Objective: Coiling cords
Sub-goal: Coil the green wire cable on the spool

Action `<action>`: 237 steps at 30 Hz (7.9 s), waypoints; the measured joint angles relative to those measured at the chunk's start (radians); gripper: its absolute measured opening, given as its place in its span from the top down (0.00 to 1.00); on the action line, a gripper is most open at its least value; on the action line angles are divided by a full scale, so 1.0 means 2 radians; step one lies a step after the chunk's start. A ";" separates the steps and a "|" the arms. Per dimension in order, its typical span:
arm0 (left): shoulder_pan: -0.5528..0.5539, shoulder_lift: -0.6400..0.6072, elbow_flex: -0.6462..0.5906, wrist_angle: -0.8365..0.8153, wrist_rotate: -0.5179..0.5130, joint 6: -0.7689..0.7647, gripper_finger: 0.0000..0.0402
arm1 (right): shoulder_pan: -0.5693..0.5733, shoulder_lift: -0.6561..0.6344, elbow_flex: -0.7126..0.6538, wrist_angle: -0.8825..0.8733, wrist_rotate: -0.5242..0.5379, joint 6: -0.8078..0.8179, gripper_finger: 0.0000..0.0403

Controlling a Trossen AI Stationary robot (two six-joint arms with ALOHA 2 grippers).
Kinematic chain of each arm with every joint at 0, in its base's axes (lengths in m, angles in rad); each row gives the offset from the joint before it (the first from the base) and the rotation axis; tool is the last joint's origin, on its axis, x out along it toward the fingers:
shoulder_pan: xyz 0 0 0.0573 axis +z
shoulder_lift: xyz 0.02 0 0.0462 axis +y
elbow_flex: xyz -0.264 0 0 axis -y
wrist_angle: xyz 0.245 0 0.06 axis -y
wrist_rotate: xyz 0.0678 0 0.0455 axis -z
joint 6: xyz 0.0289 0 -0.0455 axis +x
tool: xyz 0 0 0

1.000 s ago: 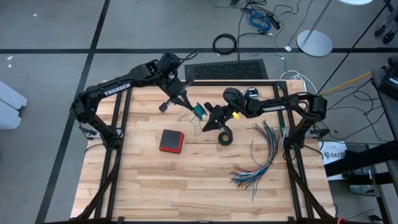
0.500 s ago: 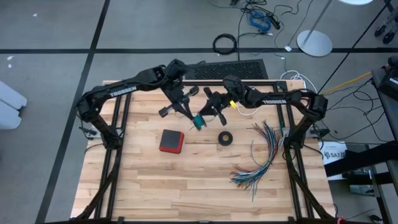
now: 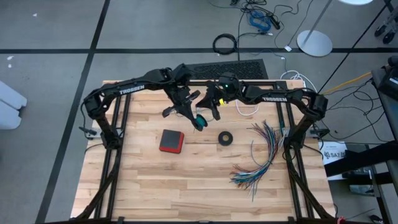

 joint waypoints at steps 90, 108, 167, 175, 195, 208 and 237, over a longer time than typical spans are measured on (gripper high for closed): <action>0.007 -0.047 0.001 0.079 -0.459 -0.028 1.00 | 0.003 -0.113 0.000 -0.209 0.157 -0.042 0.96; 0.007 -0.052 0.000 0.117 -0.436 -0.005 1.00 | -0.013 -0.137 -0.001 -0.277 0.211 -0.064 0.85; 0.004 -0.083 0.001 0.147 -0.270 -0.073 1.00 | 0.042 -0.188 -0.108 0.037 0.138 -0.118 0.89; 0.000 -0.064 0.001 0.150 -0.267 -0.082 0.96 | 0.042 -0.187 -0.109 0.033 0.138 -0.111 0.92; -0.007 -0.063 0.001 0.208 -0.293 -0.096 0.92 | 0.050 -0.186 -0.109 0.037 0.146 -0.104 0.92; -0.013 -0.054 0.001 0.246 -0.283 -0.135 0.92 | 0.079 -0.185 -0.108 0.050 0.201 -0.133 0.92; 0.020 -0.045 -0.002 0.136 -0.239 0.019 1.00 | 0.016 -0.216 -0.104 -0.099 0.168 -0.093 0.79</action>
